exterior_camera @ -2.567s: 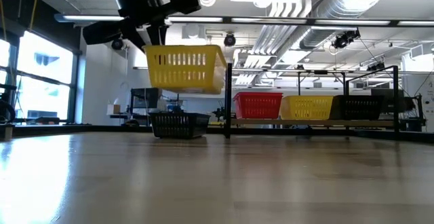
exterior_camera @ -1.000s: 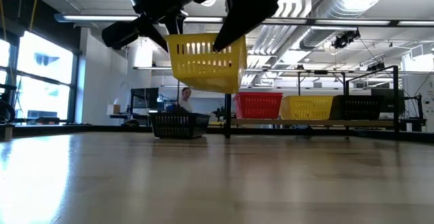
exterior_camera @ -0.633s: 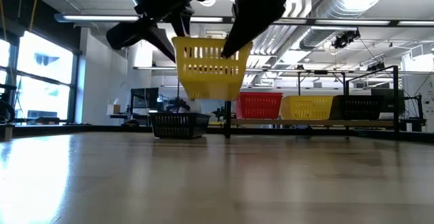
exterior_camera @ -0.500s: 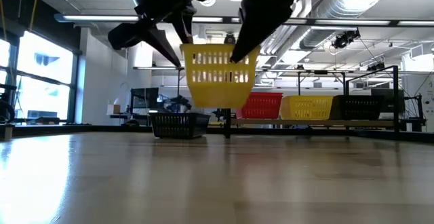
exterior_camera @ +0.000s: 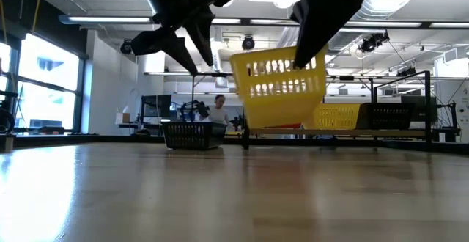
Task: Stack baskets on shelf by color
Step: Stack the top yellow bin on top of the yellow bin on the shelf
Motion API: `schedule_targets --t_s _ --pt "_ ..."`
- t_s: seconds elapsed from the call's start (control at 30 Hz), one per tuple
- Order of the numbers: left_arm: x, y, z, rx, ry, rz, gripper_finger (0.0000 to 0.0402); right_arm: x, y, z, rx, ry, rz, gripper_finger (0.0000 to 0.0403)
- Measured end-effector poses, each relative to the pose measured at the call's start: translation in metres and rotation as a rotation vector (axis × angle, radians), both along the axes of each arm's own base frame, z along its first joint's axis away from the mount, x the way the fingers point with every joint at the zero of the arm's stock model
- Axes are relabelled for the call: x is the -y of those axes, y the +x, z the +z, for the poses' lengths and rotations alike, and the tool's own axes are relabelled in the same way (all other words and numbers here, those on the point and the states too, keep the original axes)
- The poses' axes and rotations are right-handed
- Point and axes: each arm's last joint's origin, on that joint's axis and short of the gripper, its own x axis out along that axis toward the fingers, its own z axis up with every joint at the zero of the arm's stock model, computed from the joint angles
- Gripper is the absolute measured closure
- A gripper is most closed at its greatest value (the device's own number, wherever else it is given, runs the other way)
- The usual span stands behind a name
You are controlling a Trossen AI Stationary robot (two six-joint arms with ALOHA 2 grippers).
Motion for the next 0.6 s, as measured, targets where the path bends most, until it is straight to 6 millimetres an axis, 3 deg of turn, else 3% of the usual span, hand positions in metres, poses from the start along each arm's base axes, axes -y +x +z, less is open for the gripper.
schedule_targets --t_s 0.3,0.6 --pt "-0.017 -0.009 0.013 0.011 0.061 -0.05 0.0259 0.0 -0.033 0.029 0.008 -0.091 -0.118 0.0403" --pt "-0.032 -0.017 0.027 0.041 0.125 -0.081 0.0259 0.033 -0.074 0.077 0.14 -0.254 -0.186 0.0403"
